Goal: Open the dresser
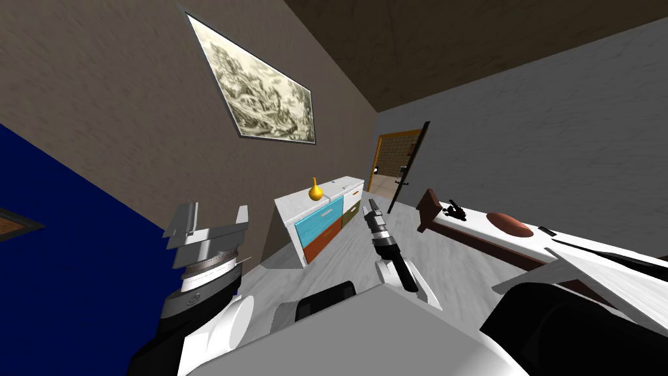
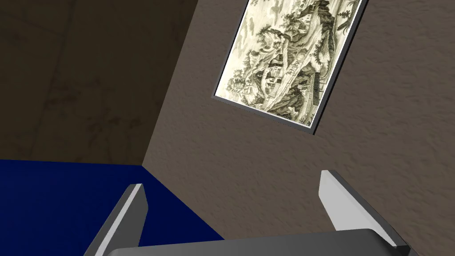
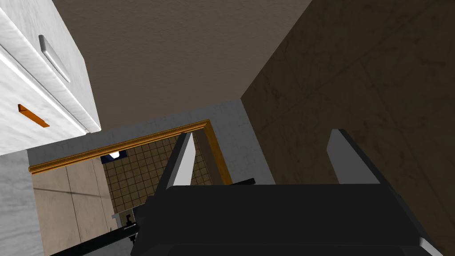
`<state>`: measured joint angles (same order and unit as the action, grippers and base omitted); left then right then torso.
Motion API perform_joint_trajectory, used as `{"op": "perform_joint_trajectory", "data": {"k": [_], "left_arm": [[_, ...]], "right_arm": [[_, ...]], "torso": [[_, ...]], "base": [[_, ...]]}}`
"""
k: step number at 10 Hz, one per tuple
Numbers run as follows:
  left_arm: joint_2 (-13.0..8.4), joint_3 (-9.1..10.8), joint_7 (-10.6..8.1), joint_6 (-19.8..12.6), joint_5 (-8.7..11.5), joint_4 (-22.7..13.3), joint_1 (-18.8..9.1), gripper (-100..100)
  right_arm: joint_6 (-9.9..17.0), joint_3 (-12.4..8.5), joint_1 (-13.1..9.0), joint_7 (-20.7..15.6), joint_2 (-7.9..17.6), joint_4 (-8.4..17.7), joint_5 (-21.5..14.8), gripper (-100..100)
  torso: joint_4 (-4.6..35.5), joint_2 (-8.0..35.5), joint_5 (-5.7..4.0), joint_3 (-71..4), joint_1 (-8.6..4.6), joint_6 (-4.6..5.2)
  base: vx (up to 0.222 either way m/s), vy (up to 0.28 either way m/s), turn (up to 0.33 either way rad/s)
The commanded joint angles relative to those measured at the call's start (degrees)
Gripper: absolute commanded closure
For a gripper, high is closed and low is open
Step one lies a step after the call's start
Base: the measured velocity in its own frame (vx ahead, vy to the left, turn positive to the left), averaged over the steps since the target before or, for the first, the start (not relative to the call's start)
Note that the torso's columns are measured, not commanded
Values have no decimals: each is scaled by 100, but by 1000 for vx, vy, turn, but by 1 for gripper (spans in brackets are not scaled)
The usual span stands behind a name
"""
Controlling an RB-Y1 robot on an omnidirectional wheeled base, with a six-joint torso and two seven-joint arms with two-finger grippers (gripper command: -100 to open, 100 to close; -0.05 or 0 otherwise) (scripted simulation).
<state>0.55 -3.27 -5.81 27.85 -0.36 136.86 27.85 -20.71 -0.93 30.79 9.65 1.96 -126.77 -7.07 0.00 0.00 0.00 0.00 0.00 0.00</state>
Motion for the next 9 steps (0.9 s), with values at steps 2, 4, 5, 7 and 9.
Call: {"op": "perform_joint_trajectory", "data": {"k": [2,4,5,7,9], "left_arm": [[0,0,0,0,0,0,0,0],[0,0,0,0,0,1,0,0],[0,0,0,0,0,1,0,0],[0,0,0,0,0,1,0,0],[0,0,0,1,0,2,0,0]], "right_arm": [[0,0,0,0,0,0,0,0],[0,0,0,0,0,-1,0,0],[0,0,0,0,0,-1,0,0],[-1,0,0,0,0,-2,0,0],[-1,0,0,0,0,-2,0,0]], "torso": [[600,597,0,-1200,0,0],[1424,1422,0,-2850,0,0],[1846,1845,0,-3692,0,0],[2691,2693,0,-5381,0,0],[3537,3539,0,-7073,0,0]], "base": [[0,0,0],[0,0,0],[0,0,0],[0,0,0],[0,0,0]]}}
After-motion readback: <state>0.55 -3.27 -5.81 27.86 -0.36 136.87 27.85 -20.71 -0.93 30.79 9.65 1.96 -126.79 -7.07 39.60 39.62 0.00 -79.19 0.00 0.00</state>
